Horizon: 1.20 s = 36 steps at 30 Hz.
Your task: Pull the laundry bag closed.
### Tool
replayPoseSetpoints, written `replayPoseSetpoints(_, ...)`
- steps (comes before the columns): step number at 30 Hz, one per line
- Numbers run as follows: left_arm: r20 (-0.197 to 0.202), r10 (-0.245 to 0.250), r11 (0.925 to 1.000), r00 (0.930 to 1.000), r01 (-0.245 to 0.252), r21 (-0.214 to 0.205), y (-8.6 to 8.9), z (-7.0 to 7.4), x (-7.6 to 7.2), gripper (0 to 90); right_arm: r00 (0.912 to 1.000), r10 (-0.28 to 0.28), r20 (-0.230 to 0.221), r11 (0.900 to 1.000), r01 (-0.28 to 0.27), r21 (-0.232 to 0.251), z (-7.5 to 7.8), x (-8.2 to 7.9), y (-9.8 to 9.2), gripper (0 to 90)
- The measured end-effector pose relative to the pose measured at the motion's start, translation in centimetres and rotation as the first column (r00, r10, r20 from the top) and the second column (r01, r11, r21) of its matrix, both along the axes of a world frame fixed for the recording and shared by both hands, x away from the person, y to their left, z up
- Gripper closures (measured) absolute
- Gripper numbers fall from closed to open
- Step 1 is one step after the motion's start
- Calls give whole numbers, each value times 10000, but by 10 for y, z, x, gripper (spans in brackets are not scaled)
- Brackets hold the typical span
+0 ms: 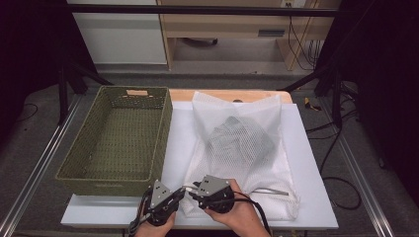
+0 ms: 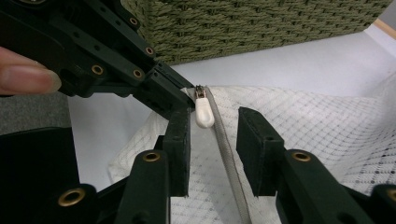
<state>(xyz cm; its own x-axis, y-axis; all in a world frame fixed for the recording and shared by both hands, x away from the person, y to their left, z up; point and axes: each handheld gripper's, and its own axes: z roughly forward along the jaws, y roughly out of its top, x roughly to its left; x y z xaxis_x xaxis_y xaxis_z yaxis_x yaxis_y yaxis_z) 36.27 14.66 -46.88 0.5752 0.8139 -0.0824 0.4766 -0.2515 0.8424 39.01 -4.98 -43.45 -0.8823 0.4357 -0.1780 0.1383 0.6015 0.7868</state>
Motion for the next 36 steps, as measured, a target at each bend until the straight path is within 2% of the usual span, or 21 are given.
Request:
replayPoseSetpoints(25, 24, -164, 9999, 9999, 164, -48, -2, 2, -1, 877, 9999, 113, 21, 9996, -112, -240, -6, 0, 8, 808)
replayPoseSetpoints(36, -87, -176, 9998, 9998, 175, -94, -2, 2, -1, 881, 10000, -3, 50, 9984, 6, -558, -8, -2, 11, 817)
